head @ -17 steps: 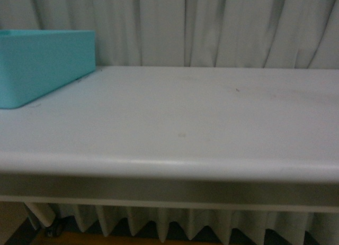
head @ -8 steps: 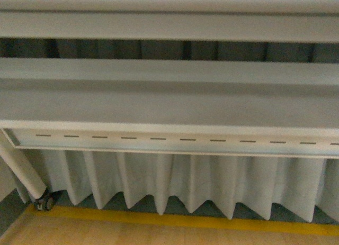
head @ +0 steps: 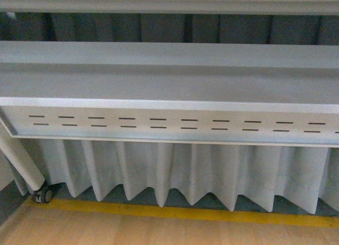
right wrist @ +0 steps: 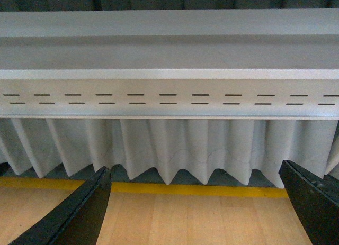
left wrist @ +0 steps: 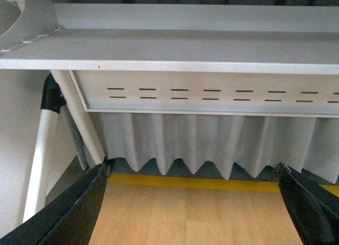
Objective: Wind up and store yellow beetle toy
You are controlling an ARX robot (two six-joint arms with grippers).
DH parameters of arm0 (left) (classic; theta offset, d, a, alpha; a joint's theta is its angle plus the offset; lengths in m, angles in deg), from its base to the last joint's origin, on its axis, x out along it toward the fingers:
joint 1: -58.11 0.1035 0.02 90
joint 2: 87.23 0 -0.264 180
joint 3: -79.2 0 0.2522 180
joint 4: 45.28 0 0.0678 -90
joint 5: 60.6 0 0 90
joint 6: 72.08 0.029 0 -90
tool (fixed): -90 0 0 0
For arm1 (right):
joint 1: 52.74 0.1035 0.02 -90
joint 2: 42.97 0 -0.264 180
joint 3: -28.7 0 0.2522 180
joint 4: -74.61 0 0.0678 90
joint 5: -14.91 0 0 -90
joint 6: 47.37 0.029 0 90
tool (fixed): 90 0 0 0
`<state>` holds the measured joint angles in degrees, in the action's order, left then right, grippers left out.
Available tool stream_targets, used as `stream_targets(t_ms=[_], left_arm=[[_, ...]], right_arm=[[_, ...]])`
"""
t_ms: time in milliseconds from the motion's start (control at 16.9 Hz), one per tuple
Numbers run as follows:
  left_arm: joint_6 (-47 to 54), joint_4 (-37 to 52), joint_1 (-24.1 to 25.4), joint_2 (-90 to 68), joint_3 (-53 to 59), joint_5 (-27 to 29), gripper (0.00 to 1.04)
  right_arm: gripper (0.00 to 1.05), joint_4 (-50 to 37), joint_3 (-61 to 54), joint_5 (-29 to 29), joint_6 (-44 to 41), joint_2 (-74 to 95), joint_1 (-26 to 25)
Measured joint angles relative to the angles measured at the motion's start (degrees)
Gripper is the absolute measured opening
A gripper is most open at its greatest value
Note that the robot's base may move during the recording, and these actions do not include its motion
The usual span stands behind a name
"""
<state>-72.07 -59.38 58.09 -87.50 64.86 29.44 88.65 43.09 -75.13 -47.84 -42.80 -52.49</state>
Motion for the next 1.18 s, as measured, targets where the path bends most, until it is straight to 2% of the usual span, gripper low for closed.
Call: stream_targets(t_ms=[1185], left_arm=[[0.02,0.11,0.0,0.0,0.0,0.0,0.98]], right_arm=[[0.98,-0.02,0.0,0.0,0.0,0.0,0.0]])
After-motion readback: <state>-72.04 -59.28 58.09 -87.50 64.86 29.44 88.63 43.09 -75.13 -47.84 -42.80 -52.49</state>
